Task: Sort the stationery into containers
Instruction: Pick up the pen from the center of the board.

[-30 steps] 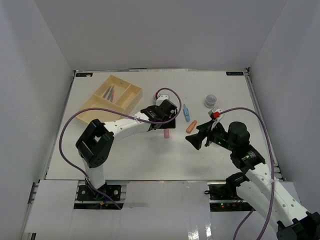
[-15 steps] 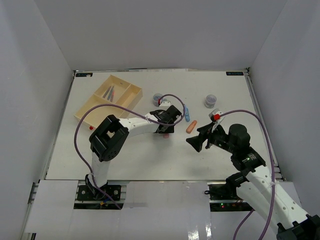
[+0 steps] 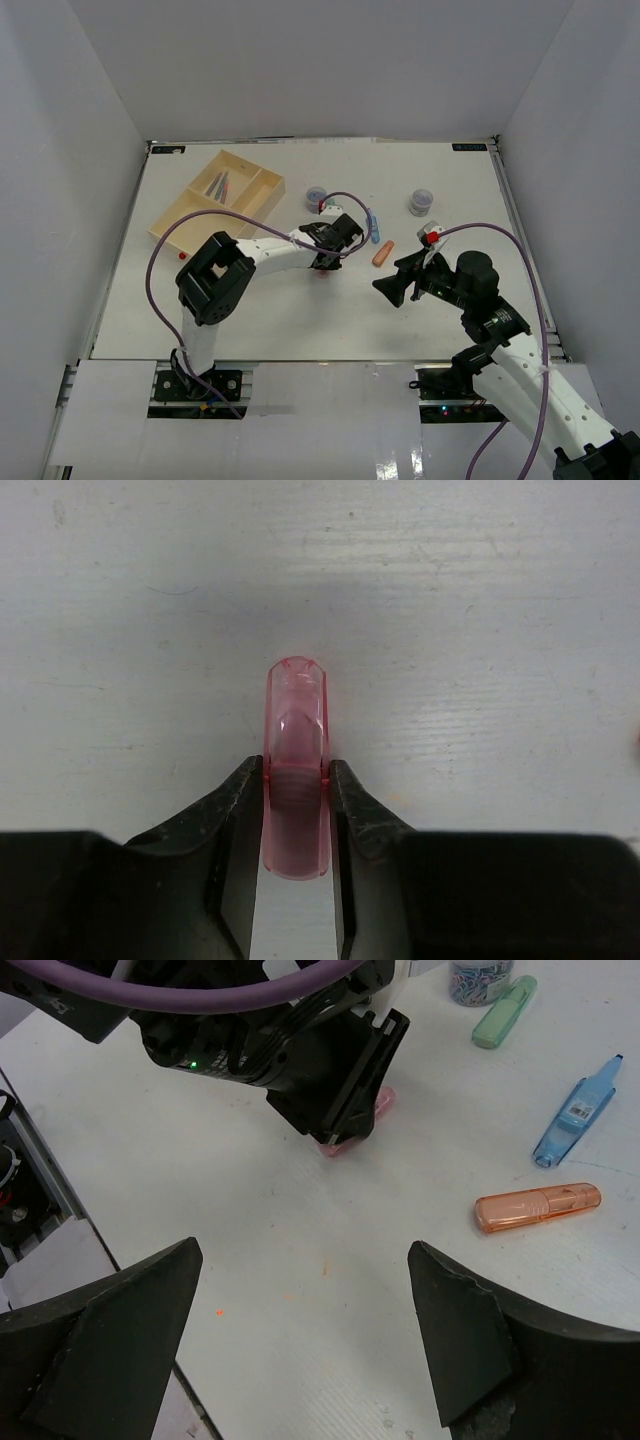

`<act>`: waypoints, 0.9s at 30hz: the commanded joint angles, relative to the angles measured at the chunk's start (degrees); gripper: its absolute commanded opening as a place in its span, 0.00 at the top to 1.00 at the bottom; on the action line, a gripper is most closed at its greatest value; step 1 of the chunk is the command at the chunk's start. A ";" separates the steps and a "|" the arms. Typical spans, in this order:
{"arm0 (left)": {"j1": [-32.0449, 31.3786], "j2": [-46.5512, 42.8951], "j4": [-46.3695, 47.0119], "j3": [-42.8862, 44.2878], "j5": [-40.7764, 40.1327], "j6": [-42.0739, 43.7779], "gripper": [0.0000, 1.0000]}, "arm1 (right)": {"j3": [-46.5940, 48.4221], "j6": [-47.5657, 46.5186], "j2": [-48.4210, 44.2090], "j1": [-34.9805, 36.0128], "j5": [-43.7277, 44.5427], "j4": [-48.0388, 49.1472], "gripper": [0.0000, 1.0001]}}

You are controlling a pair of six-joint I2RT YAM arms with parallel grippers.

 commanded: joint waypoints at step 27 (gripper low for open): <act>33.25 -10.07 17.45 1.73 17.28 57.82 0.56 | -0.45 -1.24 -1.09 -0.18 -0.70 0.76 0.10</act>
